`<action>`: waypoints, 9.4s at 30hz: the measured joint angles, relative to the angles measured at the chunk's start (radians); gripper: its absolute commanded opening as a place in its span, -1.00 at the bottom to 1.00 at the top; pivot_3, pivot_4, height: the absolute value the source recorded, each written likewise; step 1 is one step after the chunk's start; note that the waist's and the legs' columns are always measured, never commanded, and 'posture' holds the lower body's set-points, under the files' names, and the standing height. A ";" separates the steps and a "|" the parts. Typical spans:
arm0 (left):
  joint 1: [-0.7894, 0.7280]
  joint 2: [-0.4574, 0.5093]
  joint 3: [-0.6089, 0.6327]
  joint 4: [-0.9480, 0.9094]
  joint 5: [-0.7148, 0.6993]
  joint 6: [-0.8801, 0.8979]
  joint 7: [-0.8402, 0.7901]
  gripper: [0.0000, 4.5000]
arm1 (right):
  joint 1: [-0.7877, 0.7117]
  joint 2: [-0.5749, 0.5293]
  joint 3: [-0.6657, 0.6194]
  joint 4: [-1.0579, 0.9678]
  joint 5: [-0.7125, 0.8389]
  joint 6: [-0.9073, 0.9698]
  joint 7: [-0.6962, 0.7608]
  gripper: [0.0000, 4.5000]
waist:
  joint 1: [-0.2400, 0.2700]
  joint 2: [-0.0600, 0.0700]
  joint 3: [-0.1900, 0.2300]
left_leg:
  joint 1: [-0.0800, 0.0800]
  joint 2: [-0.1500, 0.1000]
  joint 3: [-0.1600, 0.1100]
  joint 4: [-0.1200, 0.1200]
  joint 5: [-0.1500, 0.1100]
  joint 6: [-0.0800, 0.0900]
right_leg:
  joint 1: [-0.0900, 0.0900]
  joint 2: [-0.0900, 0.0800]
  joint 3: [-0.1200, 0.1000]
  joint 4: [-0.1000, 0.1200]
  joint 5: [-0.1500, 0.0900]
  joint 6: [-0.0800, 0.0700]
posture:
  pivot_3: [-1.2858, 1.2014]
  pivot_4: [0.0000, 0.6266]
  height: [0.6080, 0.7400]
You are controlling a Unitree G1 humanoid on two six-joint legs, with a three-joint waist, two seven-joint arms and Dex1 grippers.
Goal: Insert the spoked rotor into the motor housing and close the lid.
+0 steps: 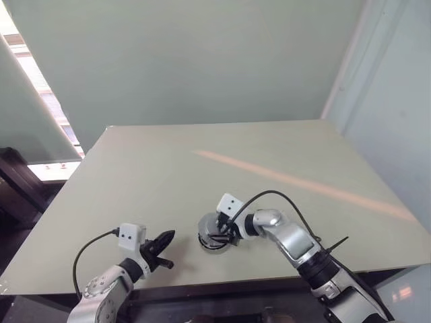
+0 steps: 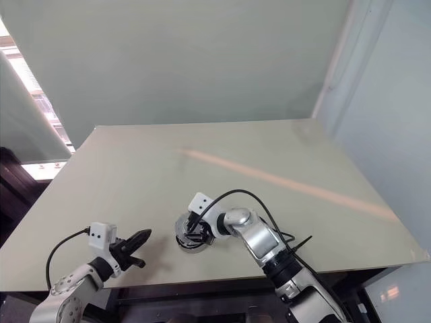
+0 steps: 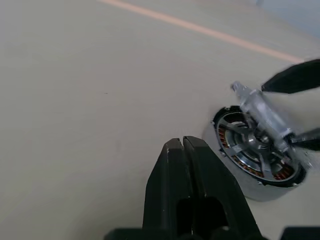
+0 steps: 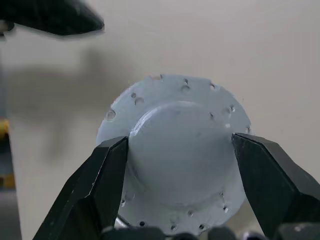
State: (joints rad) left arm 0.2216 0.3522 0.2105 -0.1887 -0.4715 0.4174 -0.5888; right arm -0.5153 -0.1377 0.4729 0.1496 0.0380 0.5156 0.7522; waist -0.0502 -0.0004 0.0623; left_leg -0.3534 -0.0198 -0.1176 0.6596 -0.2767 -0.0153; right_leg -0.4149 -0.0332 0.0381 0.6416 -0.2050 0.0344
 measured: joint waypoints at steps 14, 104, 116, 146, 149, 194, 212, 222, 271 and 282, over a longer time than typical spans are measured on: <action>-0.008 0.006 -0.035 -0.004 0.000 0.031 -0.017 -0.99 | 0.062 0.000 -0.204 0.015 0.198 -0.139 0.137 0.61 | 0.000 0.000 0.000 | 0.002 0.000 0.000 0.000 0.000 0.000 | 0.002 0.000 0.000 0.000 0.000 0.000 | 0.03 -1.00 1.00; -0.028 0.033 -0.069 -0.038 0.008 0.041 -0.022 -1.00 | 0.093 0.093 -0.074 0.274 -0.070 -0.338 0.022 0.43 | -0.001 0.001 0.000 | 0.010 0.000 0.002 -0.001 0.000 0.000 | 0.008 0.000 0.002 0.001 -0.001 -0.002 | 0.03 -1.00 1.00; -0.032 0.035 -0.071 -0.031 0.008 0.041 -0.024 -1.00 | 0.051 0.062 -0.025 0.240 -0.099 -0.248 0.052 0.43 | 0.000 0.001 0.000 | 0.010 0.000 0.002 -0.001 0.000 0.000 | 0.008 0.000 0.002 0.001 -0.001 -0.002 | 0.03 -1.00 1.00; -0.041 0.034 -0.076 -0.015 0.022 0.040 -0.025 -1.00 | 0.009 0.048 0.021 0.235 -0.138 -0.131 0.042 0.43 | -0.001 0.001 0.000 | 0.011 0.000 0.001 -0.001 0.000 0.000 | 0.009 0.000 0.002 0.001 -0.001 -0.003 | 0.03 -1.00 1.00; -0.053 0.019 -0.070 -0.015 0.014 0.040 -0.019 -1.00 | 0.007 0.053 0.024 0.229 -0.139 -0.107 0.032 0.43 | -0.001 0.001 -0.001 | 0.012 0.000 0.001 -0.001 0.000 0.000 | 0.009 0.000 0.002 0.001 -0.001 -0.003 | 0.03 -1.00 1.00; -0.067 0.041 -0.026 0.032 -0.013 0.041 -0.022 -1.00 | -0.022 0.036 0.020 0.267 -0.100 -0.101 0.078 0.43 | 0.000 0.004 -0.002 | 0.011 0.000 0.001 -0.003 0.000 0.000 | 0.008 0.000 0.002 0.000 -0.001 -0.002 | 0.03 -1.00 1.00; -0.069 0.041 -0.054 0.033 0.012 0.031 -0.026 -1.00 | -0.031 0.023 0.055 0.245 -0.125 -0.092 0.077 0.43 | 0.000 0.004 -0.002 | 0.011 0.000 0.001 -0.003 0.000 0.000 | 0.008 0.000 0.002 0.000 -0.001 -0.002 | 0.03 -1.00 1.00; -0.105 0.015 -0.139 0.057 0.062 0.007 -0.026 -1.00 | -0.028 0.021 0.060 0.227 -0.138 -0.079 0.076 0.43 | 0.000 0.005 -0.003 | 0.011 -0.001 0.001 -0.003 0.000 0.000 | 0.008 0.000 0.002 0.000 -0.001 -0.002 | 0.03 -1.00 1.00; -0.199 0.025 -0.276 0.251 0.182 -0.094 -0.112 -1.00 | -0.143 0.102 -0.663 0.385 0.365 0.603 -0.160 0.99 | 0.001 0.016 -0.012 | 0.011 -0.002 0.001 -0.002 0.001 0.001 | 0.010 -0.001 0.002 0.000 -0.002 -0.002 | 0.03 -1.00 1.00; -0.204 0.027 -0.276 0.252 0.185 -0.090 -0.112 -1.00 | -0.143 0.121 -0.744 0.532 0.418 0.724 -0.204 0.99 | 0.000 0.019 -0.012 | 0.010 -0.002 0.001 -0.002 0.001 0.002 | 0.010 -0.001 0.002 0.000 -0.002 -0.002 | 0.03 -1.00 1.00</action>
State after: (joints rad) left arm 0.0174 0.3790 -0.0652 0.0637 -0.2867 0.3269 -0.7004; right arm -0.6586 -0.0165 -0.2709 0.6816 0.4560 1.2394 0.5482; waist -0.0503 0.0182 0.0508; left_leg -0.3430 -0.0218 -0.1164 0.6571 -0.2756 -0.0133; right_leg -0.4052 -0.0339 0.0402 0.6416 -0.2065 0.0324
